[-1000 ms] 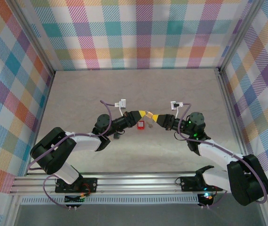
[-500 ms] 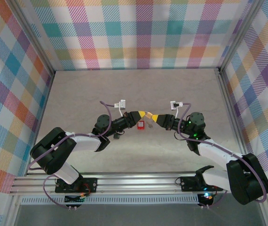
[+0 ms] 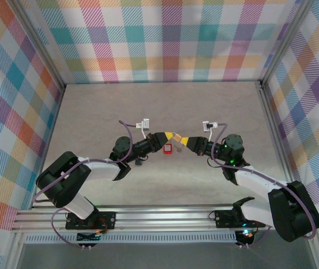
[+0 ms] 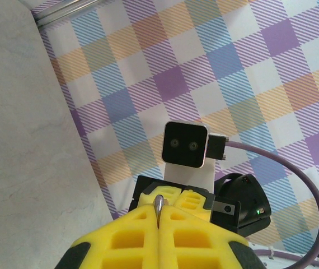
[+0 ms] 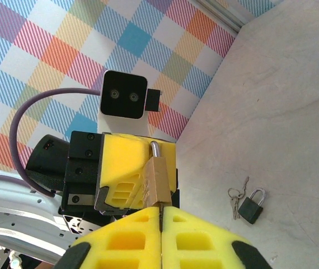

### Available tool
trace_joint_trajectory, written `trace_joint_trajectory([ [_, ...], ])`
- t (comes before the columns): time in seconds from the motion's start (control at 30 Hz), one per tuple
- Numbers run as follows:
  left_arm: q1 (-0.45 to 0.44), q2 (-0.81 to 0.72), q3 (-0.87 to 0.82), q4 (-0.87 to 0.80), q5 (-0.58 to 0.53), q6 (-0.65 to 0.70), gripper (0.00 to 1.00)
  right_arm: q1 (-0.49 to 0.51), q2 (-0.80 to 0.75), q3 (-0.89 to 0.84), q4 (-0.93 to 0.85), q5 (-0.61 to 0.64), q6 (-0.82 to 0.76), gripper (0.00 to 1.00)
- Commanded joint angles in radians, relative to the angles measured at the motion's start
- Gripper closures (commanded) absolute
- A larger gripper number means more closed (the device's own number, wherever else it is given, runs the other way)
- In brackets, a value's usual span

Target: Lock with the key

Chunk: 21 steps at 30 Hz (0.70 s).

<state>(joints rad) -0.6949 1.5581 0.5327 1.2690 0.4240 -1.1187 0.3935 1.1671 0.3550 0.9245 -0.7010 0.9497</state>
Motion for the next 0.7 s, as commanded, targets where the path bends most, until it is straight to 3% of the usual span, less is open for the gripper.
trace_joint_trajectory([
  [0.0, 0.014, -0.010, -0.006, 0.064, -0.039, -0.010, 1.00, 0.005, -0.001, -0.008, 0.076, -0.049, 0.000, 0.99],
  [0.67, 0.018, -0.059, -0.028, 0.075, -0.159, -0.004, 1.00, 0.004, 0.025, -0.122, 0.216, 0.000, 0.048, 1.00],
])
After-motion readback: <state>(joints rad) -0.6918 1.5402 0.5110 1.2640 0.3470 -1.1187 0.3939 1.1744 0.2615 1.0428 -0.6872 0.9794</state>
